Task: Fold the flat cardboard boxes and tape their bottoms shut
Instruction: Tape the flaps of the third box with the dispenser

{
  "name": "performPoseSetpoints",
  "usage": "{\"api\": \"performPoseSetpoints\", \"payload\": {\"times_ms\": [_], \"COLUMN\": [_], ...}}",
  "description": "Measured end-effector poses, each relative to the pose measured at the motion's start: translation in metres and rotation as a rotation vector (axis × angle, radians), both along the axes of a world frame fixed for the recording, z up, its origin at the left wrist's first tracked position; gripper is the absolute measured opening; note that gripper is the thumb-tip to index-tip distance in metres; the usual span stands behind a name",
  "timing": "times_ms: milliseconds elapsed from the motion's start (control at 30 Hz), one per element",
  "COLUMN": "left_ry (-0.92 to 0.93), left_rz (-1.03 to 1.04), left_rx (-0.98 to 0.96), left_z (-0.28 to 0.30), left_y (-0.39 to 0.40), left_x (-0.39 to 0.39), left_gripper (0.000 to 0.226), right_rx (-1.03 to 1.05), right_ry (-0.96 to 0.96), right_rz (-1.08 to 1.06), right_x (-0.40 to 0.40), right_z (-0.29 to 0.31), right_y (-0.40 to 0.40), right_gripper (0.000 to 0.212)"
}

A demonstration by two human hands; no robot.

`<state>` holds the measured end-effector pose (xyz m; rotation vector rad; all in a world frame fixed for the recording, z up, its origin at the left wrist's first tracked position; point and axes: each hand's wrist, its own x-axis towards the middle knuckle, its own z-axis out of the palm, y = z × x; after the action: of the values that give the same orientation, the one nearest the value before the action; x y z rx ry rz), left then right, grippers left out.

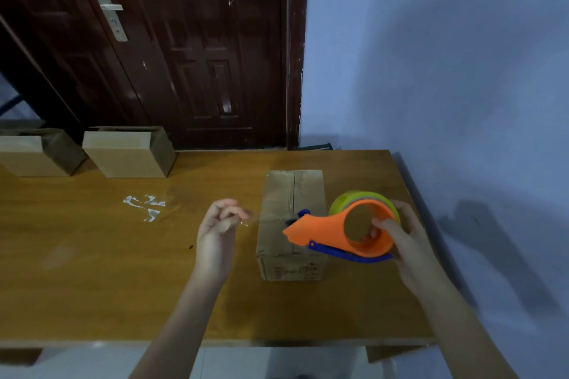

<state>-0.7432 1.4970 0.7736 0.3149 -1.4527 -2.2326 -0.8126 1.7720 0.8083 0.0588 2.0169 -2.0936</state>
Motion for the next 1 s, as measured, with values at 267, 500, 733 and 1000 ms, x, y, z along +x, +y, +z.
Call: {"api": "performPoseSetpoints", "payload": {"times_ms": [267, 500, 733, 1000], "left_ry": [-0.102, -0.278, -0.517, -0.603], "left_rz": [0.054, -0.108, -0.031, 0.003], "left_rx": [0.173, -0.513, -0.826, -0.524], "left_z": [-0.013, 0.018, 0.018, 0.022], "left_y": [0.036, 0.056, 0.057, 0.063], "left_x": [0.01, 0.007, -0.01, -0.016], "left_gripper": [0.036, 0.073, 0.046, 0.04], "right_rx": [-0.013, -0.059, -0.134, -0.296], "right_ry": [-0.17, -0.356, -0.444, 0.147], "right_rz": [-0.04, -0.046, -0.054, 0.042], "right_x": [-0.006, -0.012, -0.009, 0.01], "right_z": [0.004, 0.002, 0.007, 0.01], "right_y": [0.0, -0.004, -0.014, -0.035], "right_gripper": [0.024, 0.02, 0.047, 0.076]}}
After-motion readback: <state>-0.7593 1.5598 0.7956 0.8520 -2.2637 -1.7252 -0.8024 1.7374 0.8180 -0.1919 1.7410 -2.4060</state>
